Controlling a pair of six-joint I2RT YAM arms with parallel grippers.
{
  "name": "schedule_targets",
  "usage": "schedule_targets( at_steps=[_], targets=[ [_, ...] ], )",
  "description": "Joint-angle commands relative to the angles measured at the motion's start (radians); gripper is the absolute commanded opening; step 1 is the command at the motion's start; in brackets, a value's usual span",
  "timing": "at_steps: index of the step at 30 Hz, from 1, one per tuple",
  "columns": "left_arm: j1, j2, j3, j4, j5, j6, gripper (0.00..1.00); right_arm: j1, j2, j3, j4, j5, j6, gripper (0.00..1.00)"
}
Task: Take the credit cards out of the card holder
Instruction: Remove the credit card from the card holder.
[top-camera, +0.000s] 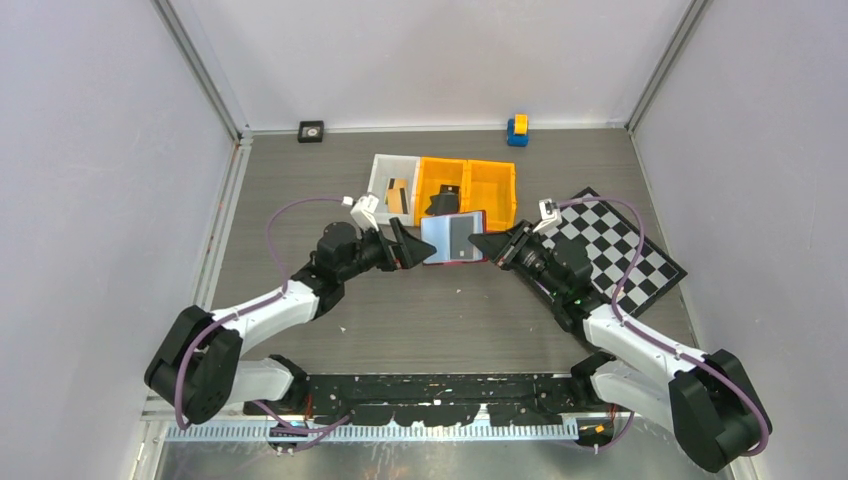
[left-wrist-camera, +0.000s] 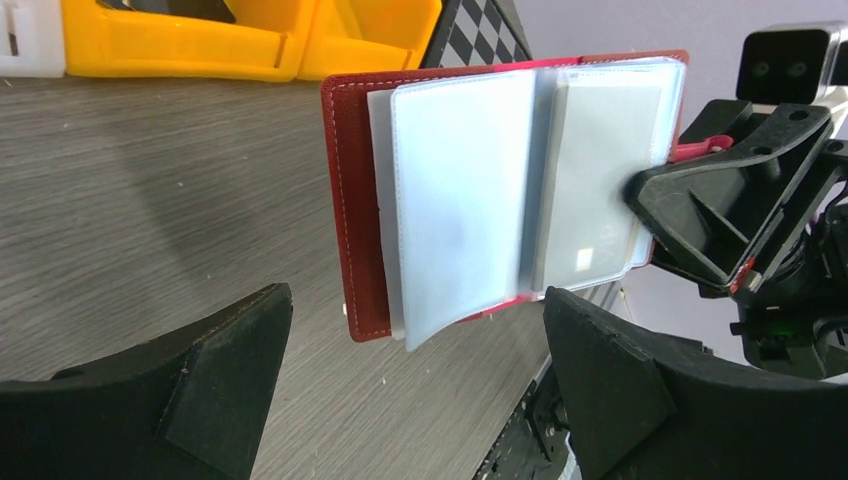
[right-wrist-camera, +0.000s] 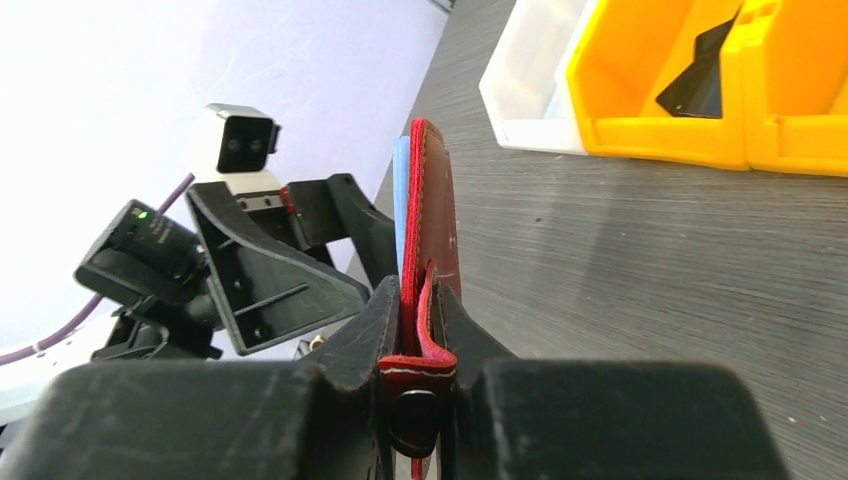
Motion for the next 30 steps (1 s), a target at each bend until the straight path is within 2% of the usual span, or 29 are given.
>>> schedule_targets(
  at_steps=[1, 15, 20, 24, 30],
  targets=[
    [0.0, 0.016, 0.017, 0.1, 0.052, -0.015, 1.0, 0.002, -0.009, 0.006, 0.143, -0.069, 0.036, 0.01],
    [0.002, -0.044, -0.018, 0.243, 0.126, -0.027, 1.0, 0.002, -0.006, 0.022, 0.228, -0.169, 0.097, 0.0],
    [0.002, -0.059, -0.017, 0.222, 0.119, -0.023, 1.0, 0.002, -0.042, 0.023, 0.162, -0.139, 0.048, 0.0],
    [0.002, -0.097, 0.001, 0.074, 0.036, 0.017, 0.99, 0.002, -0.115, 0.016, 0.043, -0.045, -0.008, 0.0],
    [0.002, -0.077, -0.027, 0.187, 0.074, 0.001, 1.0, 0.001, -0.162, 0.011, 0.021, -0.023, -0.004, 0.0]
  ],
)
